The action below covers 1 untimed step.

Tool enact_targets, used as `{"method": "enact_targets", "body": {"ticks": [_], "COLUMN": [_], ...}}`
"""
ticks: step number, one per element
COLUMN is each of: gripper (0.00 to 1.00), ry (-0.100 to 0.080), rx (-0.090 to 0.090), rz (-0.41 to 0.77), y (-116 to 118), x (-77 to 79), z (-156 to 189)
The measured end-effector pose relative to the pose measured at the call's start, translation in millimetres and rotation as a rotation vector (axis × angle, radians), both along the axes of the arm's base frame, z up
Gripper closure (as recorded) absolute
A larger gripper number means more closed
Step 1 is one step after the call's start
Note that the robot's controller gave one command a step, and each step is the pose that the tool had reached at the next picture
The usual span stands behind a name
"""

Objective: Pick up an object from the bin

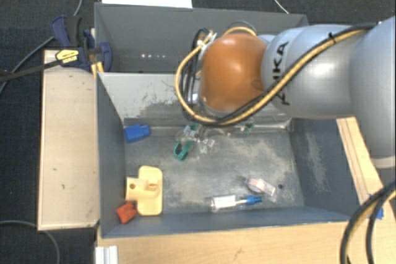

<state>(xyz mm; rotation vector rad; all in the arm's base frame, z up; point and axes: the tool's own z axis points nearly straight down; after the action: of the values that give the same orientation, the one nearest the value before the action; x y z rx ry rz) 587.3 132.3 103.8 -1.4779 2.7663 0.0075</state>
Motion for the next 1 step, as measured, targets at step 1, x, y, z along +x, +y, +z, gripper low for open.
{"method": "enact_targets", "body": {"ticks": [1], "gripper": [1.0], "ry": [-0.006], "rx": [0.002], "rz": [-0.003], "y": [0.3], "x": [1.4], "z": [20.5]}}
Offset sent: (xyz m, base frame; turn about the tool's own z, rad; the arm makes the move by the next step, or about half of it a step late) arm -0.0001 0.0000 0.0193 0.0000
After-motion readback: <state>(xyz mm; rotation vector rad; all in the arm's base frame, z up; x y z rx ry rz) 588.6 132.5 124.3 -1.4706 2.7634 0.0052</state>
